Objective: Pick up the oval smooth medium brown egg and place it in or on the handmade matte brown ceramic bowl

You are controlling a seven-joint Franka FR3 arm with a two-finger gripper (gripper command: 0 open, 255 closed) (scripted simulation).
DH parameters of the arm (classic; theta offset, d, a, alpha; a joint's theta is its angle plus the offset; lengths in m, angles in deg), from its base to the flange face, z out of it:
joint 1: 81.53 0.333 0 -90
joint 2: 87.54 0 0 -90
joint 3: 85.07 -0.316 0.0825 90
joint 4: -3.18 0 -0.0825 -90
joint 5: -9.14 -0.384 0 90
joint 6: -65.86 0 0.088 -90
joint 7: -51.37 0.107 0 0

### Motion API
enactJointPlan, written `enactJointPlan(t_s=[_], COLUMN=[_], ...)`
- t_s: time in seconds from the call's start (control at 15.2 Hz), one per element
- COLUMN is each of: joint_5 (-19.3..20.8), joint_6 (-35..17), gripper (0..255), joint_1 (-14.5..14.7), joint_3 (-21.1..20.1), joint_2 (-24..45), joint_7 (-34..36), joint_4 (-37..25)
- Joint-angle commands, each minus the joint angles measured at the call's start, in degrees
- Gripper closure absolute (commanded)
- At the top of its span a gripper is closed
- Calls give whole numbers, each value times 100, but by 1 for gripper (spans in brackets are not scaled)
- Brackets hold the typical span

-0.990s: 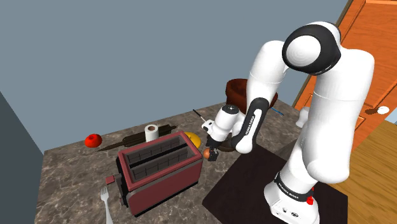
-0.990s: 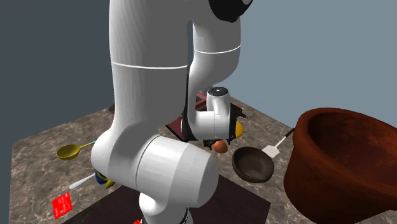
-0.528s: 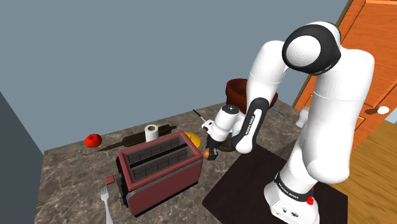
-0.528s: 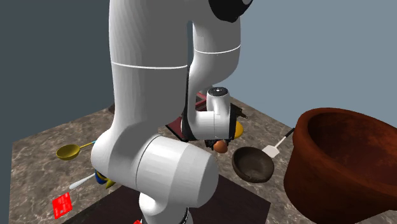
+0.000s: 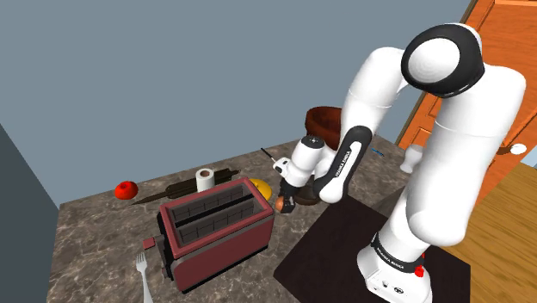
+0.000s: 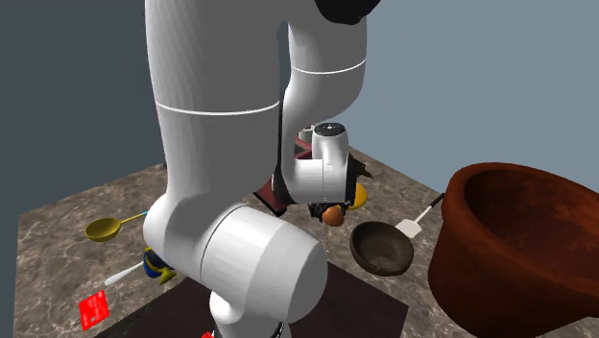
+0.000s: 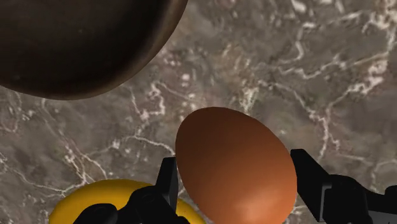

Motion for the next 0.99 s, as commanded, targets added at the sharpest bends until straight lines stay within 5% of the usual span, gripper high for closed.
enactJointPlan(t_s=[0.0,0.26,0.53,0.92], joint_5=[-188,-1461,-2492,-2935], joint_6=[202,595,1022,1720], gripper=[255,255,255,255], joint_1=[-441,-1254,-1094,-831], joint_3=[-461,-1573,-1676,-1526], joint_2=[-273,-809,-1323,-2037], joint_7=[-193,-1190,-1954,-2282], joint_4=[92,256,334,347])
